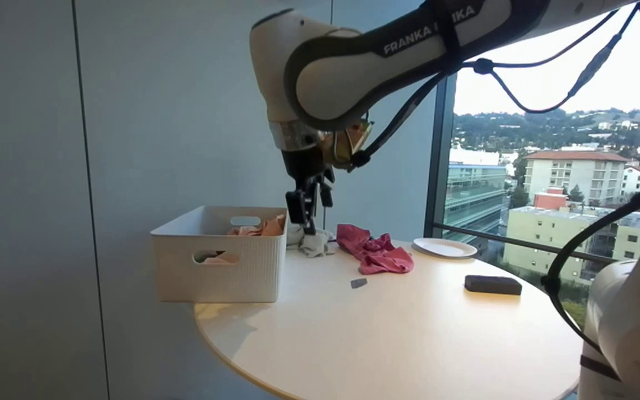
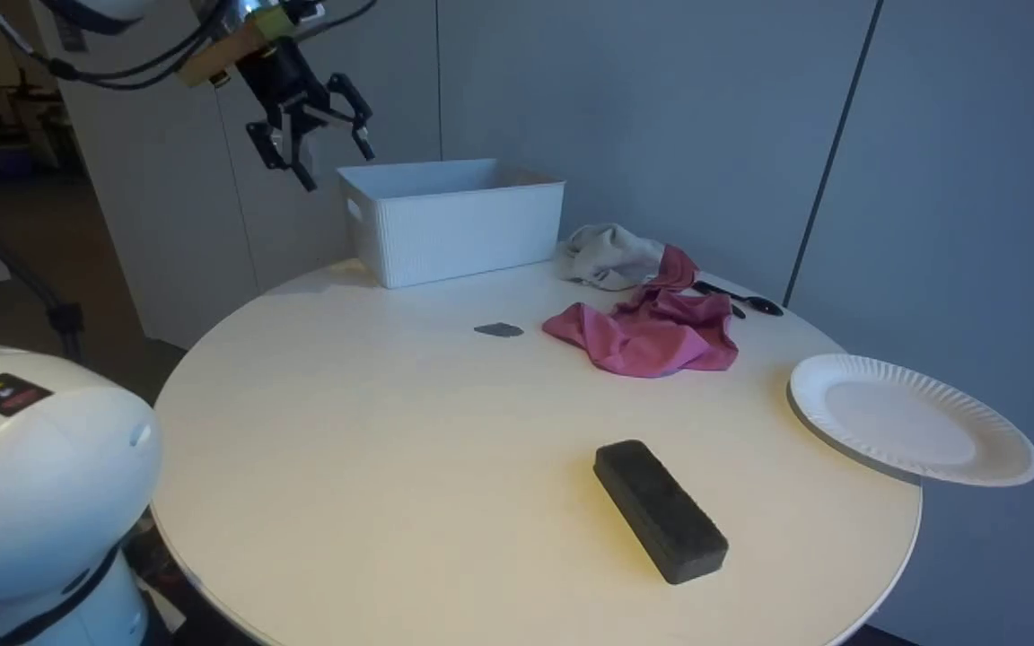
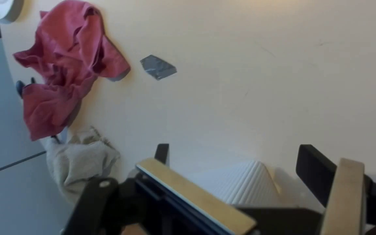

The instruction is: Remove the peach shirt and the moose toy from the basket

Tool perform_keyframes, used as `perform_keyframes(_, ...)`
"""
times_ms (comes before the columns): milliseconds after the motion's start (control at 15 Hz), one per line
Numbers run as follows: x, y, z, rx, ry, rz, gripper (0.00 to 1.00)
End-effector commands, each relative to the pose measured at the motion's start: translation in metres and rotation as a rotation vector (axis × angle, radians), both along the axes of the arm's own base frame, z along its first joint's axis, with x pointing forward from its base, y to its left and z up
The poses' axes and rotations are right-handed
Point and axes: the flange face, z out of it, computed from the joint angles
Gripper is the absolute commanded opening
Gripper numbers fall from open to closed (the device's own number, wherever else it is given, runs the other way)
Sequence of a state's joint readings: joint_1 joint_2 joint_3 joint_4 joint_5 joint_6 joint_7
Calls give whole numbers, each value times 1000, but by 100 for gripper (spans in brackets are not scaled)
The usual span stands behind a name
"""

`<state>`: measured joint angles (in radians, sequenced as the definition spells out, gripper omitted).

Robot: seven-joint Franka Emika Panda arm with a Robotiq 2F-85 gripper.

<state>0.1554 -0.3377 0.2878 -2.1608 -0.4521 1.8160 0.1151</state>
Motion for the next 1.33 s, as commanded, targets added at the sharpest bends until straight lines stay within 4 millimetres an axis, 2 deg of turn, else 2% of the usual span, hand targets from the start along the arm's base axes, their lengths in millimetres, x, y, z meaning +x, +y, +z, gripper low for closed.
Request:
perform_keyframes(0, 18, 20, 79, -89, -161, 107, 100)
perform_keyframes(133, 45, 30, 104, -130, -257, 185, 100)
perform_keyframes(267, 81, 37, 116, -152, -359, 243, 100)
perform_keyframes(333, 102, 36, 113, -133, -362, 241, 100)
perform_keyframes(467, 140, 35, 99, -72, -316, 229, 100)
perform_keyframes(667, 192, 22, 63, -46, -228, 164, 100)
perform_keyframes(867, 228, 10, 35, -76, -172, 123, 100)
perform_keyframes(1000, 244, -2, 21, -120, -133, 66, 100)
perform_keyframes(1267, 261, -29, 3, -116, -30, -40, 100)
